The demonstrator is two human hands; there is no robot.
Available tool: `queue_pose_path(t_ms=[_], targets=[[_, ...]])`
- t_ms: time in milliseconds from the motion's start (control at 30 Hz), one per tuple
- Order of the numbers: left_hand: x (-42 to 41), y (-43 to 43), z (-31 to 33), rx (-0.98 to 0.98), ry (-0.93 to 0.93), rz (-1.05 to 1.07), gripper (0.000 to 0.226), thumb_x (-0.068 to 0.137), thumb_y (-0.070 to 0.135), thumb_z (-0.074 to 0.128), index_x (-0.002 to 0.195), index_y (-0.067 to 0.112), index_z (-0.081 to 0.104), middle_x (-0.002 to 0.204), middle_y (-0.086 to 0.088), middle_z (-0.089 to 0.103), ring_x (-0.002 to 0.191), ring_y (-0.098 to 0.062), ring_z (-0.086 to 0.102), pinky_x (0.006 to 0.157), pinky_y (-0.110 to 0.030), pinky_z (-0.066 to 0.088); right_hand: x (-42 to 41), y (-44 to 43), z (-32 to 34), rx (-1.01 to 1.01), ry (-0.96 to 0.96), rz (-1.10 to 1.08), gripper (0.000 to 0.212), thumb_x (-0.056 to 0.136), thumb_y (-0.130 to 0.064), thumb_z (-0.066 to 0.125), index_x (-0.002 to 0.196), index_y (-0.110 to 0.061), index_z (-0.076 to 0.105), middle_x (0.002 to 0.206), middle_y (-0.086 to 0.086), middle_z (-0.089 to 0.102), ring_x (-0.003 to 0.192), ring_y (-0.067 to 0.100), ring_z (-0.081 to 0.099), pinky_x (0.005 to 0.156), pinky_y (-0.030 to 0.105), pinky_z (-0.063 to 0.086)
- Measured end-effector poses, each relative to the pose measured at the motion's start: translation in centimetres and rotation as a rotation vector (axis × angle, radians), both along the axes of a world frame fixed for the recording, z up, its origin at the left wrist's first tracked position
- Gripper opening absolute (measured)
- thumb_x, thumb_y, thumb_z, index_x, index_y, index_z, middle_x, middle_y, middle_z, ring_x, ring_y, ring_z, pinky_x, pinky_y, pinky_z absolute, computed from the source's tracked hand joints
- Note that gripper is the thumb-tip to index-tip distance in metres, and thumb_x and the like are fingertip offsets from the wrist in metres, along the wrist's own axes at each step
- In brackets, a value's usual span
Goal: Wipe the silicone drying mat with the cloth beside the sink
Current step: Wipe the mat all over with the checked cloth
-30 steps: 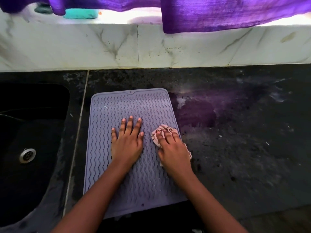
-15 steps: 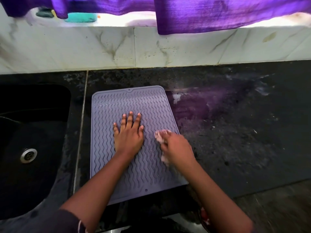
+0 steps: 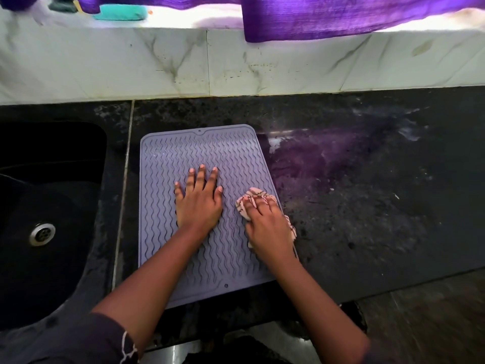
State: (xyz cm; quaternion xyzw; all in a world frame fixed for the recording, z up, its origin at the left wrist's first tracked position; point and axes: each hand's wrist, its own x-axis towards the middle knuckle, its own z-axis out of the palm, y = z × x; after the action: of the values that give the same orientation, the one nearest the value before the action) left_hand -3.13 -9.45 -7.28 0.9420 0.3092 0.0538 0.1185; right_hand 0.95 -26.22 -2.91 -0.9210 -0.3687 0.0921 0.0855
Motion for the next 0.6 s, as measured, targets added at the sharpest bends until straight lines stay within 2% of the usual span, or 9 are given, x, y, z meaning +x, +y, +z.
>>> queue_pose_path(t_ms=[100, 267, 433, 600], targets=[[0.0, 0.1, 0.0, -0.004, -0.003, 0.004, 0.055, 0.096, 0.048, 0.016, 0.148, 0.034, 0.009, 0.159, 0.001, 0.01, 0.146, -0.021, 0.003, 0.114, -0.052, -0.002, -0.4, 0.1, 0.3, -0.001, 0.025, -0.007, 0.051, 0.095, -0.032, 0.037, 0.144, -0.022, 0.027, 0.15, 0.004, 0.029, 0.137, 0.028, 0.02, 0.108, 0.043, 0.027], [-0.1, 0.1, 0.0, 0.002, 0.006, -0.002, 0.055, 0.095, 0.049, 0.015, 0.148, 0.033, 0.008, 0.159, 0.0, 0.009, 0.146, -0.022, 0.002, 0.113, -0.051, -0.002, -2.6, -2.8, -0.3, -0.002, 0.024, -0.003, 0.051, 0.092, -0.032, 0.04, 0.141, -0.02, 0.034, 0.147, 0.005, 0.036, 0.134, 0.029, 0.026, 0.106, 0.043, 0.031], [0.0, 0.2, 0.0, 0.002, 0.008, -0.001, 0.056, 0.095, 0.05, 0.016, 0.148, 0.034, 0.01, 0.159, 0.0, 0.011, 0.146, -0.022, 0.003, 0.114, -0.052, -0.001, -2.7, -1.3, -0.1, -0.038, -0.007, -0.04, 0.052, 0.094, -0.033, 0.034, 0.144, -0.02, 0.026, 0.149, 0.005, 0.03, 0.135, 0.029, 0.023, 0.108, 0.043, 0.028], [0.0, 0.2, 0.1, 0.0, 0.008, -0.006, 0.057, 0.094, 0.051, 0.017, 0.148, 0.034, 0.009, 0.159, 0.0, 0.011, 0.146, -0.022, 0.003, 0.114, -0.052, 0.0, -5.7, -5.0, 0.9, -0.13, 0.051, 0.022, 0.052, 0.094, -0.035, 0.036, 0.143, -0.021, 0.027, 0.149, 0.006, 0.032, 0.135, 0.027, 0.024, 0.105, 0.04, 0.033]])
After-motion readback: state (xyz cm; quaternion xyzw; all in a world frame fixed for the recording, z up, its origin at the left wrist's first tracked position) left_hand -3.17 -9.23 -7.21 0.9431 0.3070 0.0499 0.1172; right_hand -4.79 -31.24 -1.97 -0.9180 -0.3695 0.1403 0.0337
